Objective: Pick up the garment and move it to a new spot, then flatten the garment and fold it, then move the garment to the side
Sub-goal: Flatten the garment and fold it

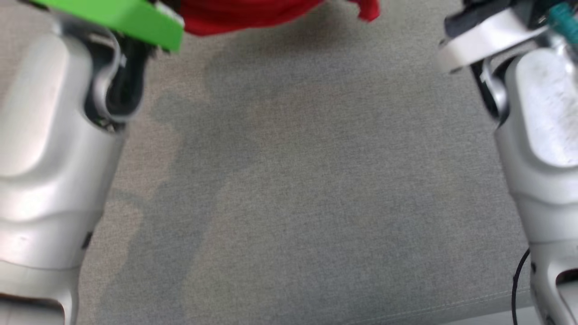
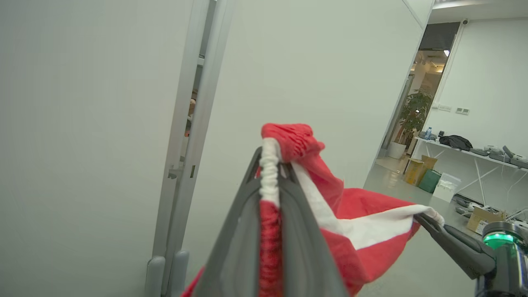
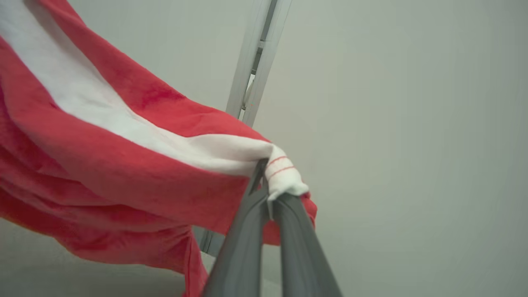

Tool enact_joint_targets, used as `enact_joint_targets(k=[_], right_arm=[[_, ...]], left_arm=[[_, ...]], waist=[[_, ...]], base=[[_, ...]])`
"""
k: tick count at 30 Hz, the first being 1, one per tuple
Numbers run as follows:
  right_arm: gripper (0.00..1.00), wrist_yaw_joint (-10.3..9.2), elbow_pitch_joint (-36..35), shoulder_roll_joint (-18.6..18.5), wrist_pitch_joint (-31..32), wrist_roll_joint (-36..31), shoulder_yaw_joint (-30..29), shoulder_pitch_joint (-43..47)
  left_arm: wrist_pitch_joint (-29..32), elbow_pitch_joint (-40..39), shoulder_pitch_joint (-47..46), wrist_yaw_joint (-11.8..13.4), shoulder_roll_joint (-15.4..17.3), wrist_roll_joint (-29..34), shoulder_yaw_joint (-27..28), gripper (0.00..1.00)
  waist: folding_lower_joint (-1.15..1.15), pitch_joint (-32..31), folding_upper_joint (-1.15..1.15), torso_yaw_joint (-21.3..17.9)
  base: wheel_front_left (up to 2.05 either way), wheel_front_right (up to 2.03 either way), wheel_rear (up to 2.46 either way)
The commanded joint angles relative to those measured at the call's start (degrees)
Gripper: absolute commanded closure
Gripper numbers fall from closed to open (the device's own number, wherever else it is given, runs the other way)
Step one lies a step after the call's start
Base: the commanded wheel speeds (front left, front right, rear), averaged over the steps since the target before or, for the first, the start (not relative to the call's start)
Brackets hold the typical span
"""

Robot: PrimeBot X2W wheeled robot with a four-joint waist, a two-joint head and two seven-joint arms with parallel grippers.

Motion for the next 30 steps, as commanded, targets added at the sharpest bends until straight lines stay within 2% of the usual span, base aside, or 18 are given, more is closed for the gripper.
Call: enact_joint_targets(k=[1,11,19,23,30], right_arm=[[1.0,-0.08,0.92,0.42,-0.49,-0.1,0.54,2.46],[1.0,-0.08,-5.23,1.25,-0.56,1.42,1.21,19.22],[1.0,-0.08,-12.8,2.56,-0.56,1.9,0.08,29.97],[1.0,-0.08,-15.68,1.7,-0.56,1.72,-0.8,34.53],[1.0,-0.08,-18.8,-0.31,1.62,1.29,-2.17,39.13]], left_arm=[[-1.07,0.32,2.14,-0.41,0.36,-0.24,-0.57,1.0],[-6.57,-1.42,19.54,-0.98,0.58,-2.17,-1.92,1.0],[-6.95,-9.36,31.04,-1.07,-0.8,-0.91,1.13,1.0],[-6.91,-13.4,35.93,-1.01,-0.36,0.19,1.48,1.0],[-6.91,-18.41,42.17,1.31,-0.83,-0.84,1.72,1.0]], waist=[[0.0,1.16,0.0,0.35],[0.0,-0.95,0.0,1.55],[0.0,-6.33,0.0,1.11],[0.0,-8.96,0.0,1.13],[0.0,-9.33,0.0,2.43]], base=[[0.0,0.0,0.0],[0.0,0.0,0.0],[0.0,0.0,0.0],[0.0,0.0,0.0],[0.0,0.0,0.0]])
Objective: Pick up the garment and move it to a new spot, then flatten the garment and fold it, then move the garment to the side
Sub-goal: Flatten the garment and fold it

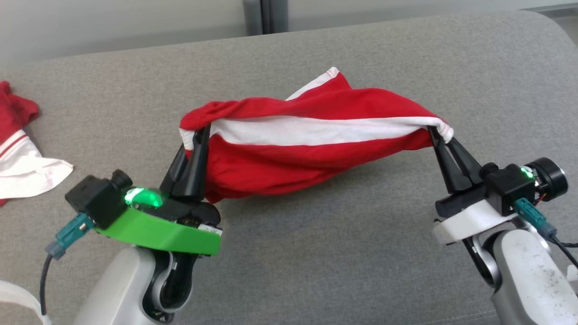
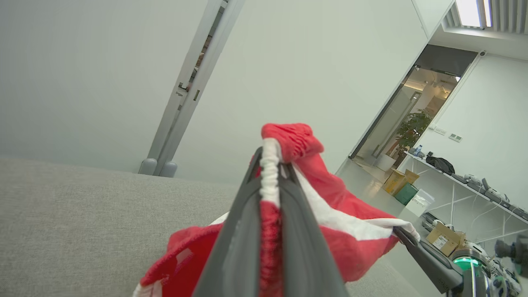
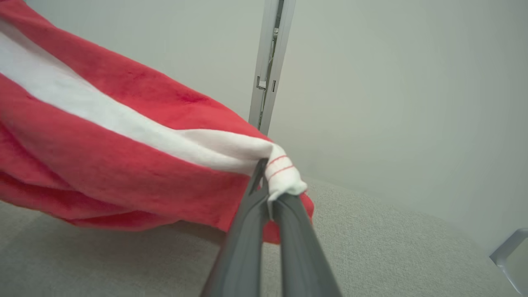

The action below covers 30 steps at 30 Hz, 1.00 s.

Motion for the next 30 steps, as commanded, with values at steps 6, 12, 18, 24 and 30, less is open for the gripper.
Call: enact_joint_targets(k=[6,12,18,24,30], right_arm=[[1.0,-0.08,2.91,-1.61,1.79,-0.15,0.58,-3.76],[1.0,-0.08,11.16,-3.79,3.12,0.98,4.34,-13.13],[1.0,-0.08,21.34,-4.8,4.42,3.94,8.17,-22.74],[1.0,-0.08,30.7,-6.08,4.74,5.81,11.82,-29.76],[0.52,-0.09,37.18,-6.24,3.13,7.78,13.96,-33.84]], left_arm=[[-0.02,2.03,2.5,0.96,-3.0,-0.45,2.26,1.0],[-0.03,9.48,-0.3,0.06,-7.01,-0.19,5.11,1.0],[-0.03,17.73,-4.32,-0.92,-10.09,-0.47,5.59,1.0],[-0.03,23.45,-7.69,-1.5,-11.88,-0.85,4.75,1.0],[-0.03,26.47,-9.26,-1.82,-12.51,-1.49,3.36,1.0]], waist=[[0.0,4.04,0.0,2.97],[0.0,7.83,0.0,5.35],[0.0,10.89,0.0,7.5],[0.0,12.96,0.0,9.1],[0.0,13.56,0.0,9.56]], base=[[0.0,0.0,0.0],[0.0,0.0,0.0],[0.0,0.0,0.0],[0.0,0.0,0.0],[0.0,0.0,0.0]])
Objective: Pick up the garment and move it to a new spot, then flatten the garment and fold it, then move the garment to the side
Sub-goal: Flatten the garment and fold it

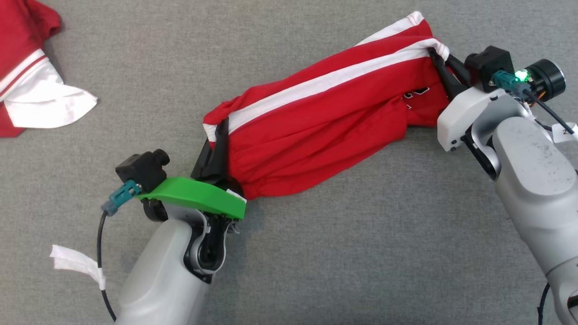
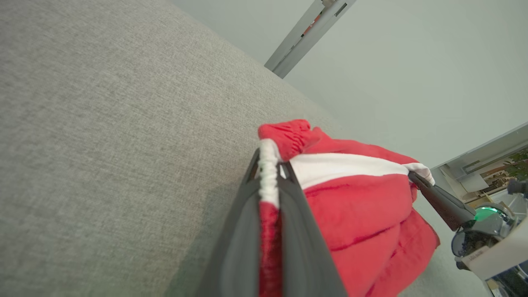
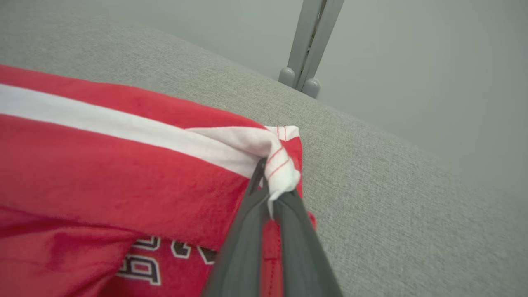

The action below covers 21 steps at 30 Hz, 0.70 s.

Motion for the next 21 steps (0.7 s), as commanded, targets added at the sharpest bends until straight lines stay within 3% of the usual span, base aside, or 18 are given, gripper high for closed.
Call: enact_joint_targets(k=[1,2,4,6,21], right_arm=[[0.0,-0.1,1.12,-0.23,-0.82,0.51,0.01,-0.9],[0.0,-0.1,1.71,-0.24,-1.23,0.68,-0.01,-1.3],[0.0,-0.1,2.97,-0.05,-1.98,0.96,0.15,-1.85],[0.0,-0.1,3.95,0.05,-2.68,1.28,0.04,-2.3],[0.0,-0.09,6.32,-0.41,-5.42,2.49,-3.46,-0.41]], left_arm=[[-0.03,0.55,-0.91,-0.23,0.07,-0.37,-0.13,1.0],[-0.03,0.76,-1.09,-0.29,0.05,-0.27,-0.25,1.0],[-0.03,1.21,-1.2,-0.34,0.0,-0.07,-0.5,0.67],[-0.03,1.45,-1.26,-0.41,-0.02,0.71,-0.77,0.0],[-0.04,-2.6,4.27,-0.38,3.58,11.25,4.8,0.0]], waist=[[0.0,0.24,0.0,0.23],[0.0,0.19,0.0,0.17],[0.0,-0.02,0.0,-0.03],[0.0,-0.29,0.0,-0.36],[0.0,-5.83,0.0,-1.67]], base=[[0.0,0.0,0.0],[0.0,0.0,0.0],[0.0,0.0,0.0],[0.0,0.0,0.0],[0.0,0.0,0.0]])
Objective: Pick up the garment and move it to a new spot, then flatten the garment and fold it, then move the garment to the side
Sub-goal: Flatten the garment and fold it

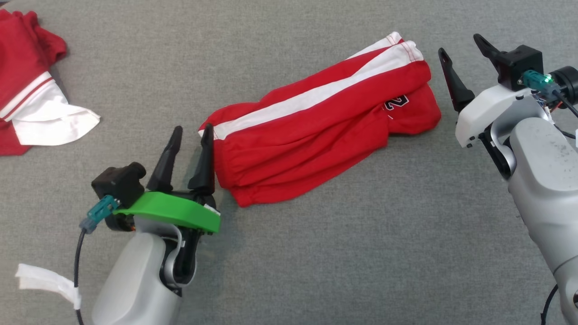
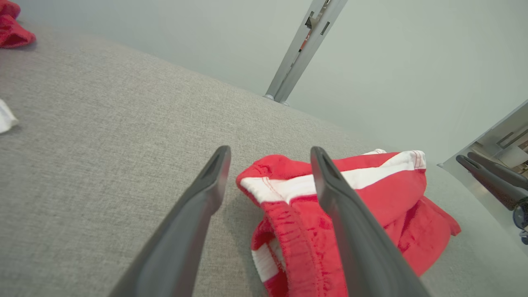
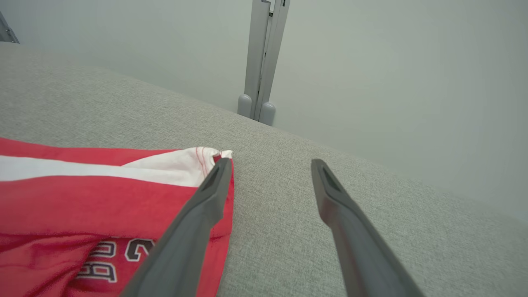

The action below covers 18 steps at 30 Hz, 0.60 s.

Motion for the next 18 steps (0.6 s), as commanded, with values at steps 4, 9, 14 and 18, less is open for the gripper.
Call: enact_joint_targets(k=[4,9,14,18], right_arm=[[0.0,-0.08,0.21,0.41,-0.46,0.81,-1.6,2.04],[0.0,-0.08,1.48,1.17,-0.52,0.9,-3.9,2.94],[0.0,-0.08,4.18,1.68,-0.44,1.42,-5.62,3.05],[0.0,-0.08,7.68,1.12,1.02,0.8,-6.45,2.52]], left_arm=[[-0.03,-1.74,3.18,0.39,0.52,4.88,2.71,0.0],[-0.03,-3.78,6.65,0.63,-0.82,8.52,5.97,0.0],[-0.03,-5.49,9.54,0.6,-2.34,9.76,9.23,0.0],[-0.03,-6.21,11.02,0.32,-2.87,9.53,10.06,0.0]], waist=[[0.0,-3.14,0.0,0.61],[0.0,-4.57,0.0,2.32],[0.0,-4.66,0.0,4.72],[0.0,-3.83,0.0,7.16]], base=[[0.0,0.0,0.0],[0.0,0.0,0.0],[0.0,0.0,0.0],[0.0,0.0,0.0]])
